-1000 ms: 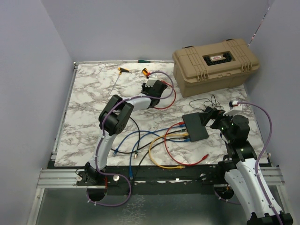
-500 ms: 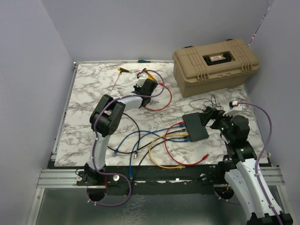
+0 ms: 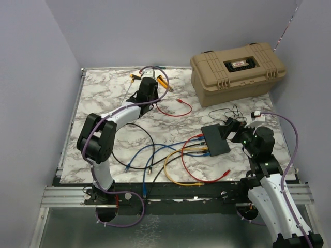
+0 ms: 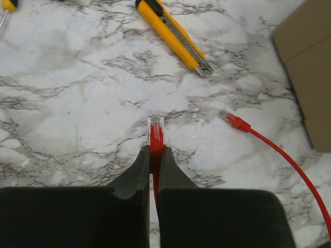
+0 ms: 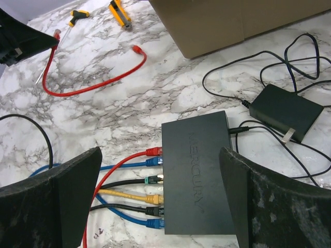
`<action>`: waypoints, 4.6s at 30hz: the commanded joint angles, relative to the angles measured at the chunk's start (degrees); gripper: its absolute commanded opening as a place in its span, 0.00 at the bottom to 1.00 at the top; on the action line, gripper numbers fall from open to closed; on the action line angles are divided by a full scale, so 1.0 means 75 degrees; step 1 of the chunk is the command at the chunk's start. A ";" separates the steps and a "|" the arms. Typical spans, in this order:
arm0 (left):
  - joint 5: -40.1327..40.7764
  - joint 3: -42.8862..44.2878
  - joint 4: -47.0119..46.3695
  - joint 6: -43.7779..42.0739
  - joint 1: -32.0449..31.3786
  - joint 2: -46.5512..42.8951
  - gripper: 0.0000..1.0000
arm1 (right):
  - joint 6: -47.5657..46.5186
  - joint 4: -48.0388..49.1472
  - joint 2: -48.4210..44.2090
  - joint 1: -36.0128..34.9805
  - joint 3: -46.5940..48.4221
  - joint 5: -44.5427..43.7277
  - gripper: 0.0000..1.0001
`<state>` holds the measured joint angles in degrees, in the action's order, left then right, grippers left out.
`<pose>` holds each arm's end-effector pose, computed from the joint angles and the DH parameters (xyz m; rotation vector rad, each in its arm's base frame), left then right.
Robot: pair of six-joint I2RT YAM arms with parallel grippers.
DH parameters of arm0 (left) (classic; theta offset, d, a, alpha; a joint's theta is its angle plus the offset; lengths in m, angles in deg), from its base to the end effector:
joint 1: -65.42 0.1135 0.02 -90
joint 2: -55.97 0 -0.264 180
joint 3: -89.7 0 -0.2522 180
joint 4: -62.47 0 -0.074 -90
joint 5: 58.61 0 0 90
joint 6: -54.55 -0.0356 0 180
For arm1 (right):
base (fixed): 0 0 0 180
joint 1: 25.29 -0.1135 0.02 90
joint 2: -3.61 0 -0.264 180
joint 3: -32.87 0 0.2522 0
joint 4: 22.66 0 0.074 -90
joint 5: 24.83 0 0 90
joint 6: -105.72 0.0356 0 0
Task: Insert the plug into the switch port
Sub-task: Pick up the connector from the center of the board, then insert the connector into the switch port.
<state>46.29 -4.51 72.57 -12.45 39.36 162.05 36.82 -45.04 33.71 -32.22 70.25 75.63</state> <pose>0.3842 -0.1777 0.2249 -0.1005 2.0887 -0.2478 0.1452 0.0242 0.2495 0.0998 1.8576 0.5090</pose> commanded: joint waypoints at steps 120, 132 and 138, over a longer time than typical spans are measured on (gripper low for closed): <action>-0.6029 0.1829 0.1432 -0.5117 -0.2642 0.2178 0.00 | 0.0526 0.1437 0.5993 -0.0012 0.0636 0.0832 0.91; -0.5537 0.1188 0.0248 -0.4550 -0.2651 0.1818 0.00 | 0.0562 0.1489 0.6052 -0.0005 0.0625 0.0913 0.91; -0.5675 0.0955 -0.0184 -0.4486 -0.2659 0.1657 0.00 | 0.0561 0.1478 0.6074 -0.0012 0.0636 0.0935 0.91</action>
<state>4.63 3.19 77.47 -47.07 19.81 177.05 40.19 -33.48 77.98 -31.92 74.45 78.10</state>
